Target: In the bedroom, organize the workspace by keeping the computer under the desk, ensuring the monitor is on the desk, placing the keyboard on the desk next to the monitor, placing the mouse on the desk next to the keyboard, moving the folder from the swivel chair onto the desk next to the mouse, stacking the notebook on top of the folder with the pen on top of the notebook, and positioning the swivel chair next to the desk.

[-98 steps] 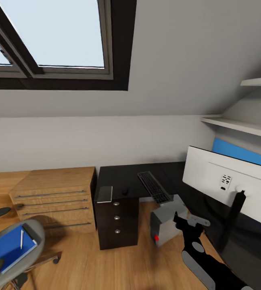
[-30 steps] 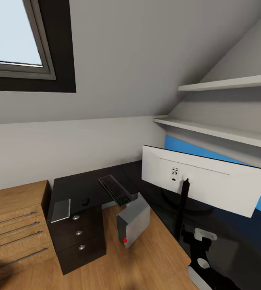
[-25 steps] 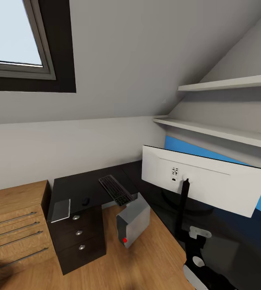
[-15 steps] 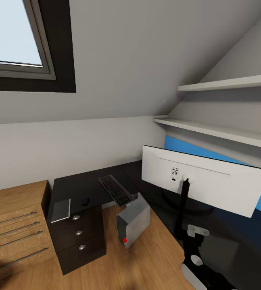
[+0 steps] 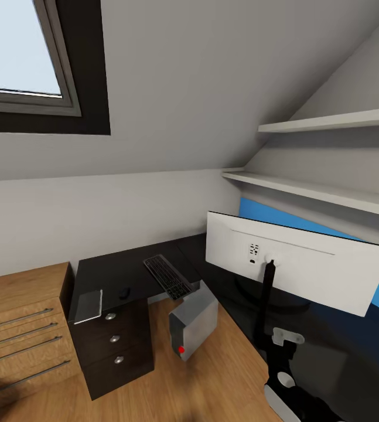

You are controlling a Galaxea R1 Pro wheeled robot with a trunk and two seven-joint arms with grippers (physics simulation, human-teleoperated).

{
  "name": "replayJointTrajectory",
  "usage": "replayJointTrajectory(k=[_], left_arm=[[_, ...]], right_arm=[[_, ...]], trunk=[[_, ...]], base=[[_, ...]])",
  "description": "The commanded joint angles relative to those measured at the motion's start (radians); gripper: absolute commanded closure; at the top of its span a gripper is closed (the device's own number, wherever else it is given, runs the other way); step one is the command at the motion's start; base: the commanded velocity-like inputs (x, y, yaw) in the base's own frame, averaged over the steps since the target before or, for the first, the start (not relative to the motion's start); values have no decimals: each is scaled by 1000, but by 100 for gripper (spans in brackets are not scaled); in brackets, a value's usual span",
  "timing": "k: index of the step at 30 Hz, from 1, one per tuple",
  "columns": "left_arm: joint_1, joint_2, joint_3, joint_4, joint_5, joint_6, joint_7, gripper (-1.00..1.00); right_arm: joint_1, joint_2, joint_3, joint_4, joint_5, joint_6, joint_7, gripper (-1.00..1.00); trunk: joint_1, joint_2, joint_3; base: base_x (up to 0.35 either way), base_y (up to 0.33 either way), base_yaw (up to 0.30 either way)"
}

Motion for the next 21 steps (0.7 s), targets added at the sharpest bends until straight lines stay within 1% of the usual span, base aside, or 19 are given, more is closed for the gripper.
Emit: replayJointTrajectory(k=[1,7,14,21], left_arm=[[0,0,-8,0,6,-3,6,-100],[0,0,-9,0,7,-4,5,-100],[0,0,-9,0,7,-5,5,-100],[0,0,-7,0,8,-5,6,-100]], right_arm=[[-1,-1,8,-1,-9,-5,-5,-100],[-1,1,9,0,-9,-7,-5,-100],[-1,2,9,0,-9,-7,-5,-100],[-1,2,9,0,-8,-7,-5,-100]], trunk=[[0,-1,0],[0,-1,0],[0,-1,0],[0,-1,0]], base=[[0,0,0],[14,5,0],[165,41,0],[48,9,0]])
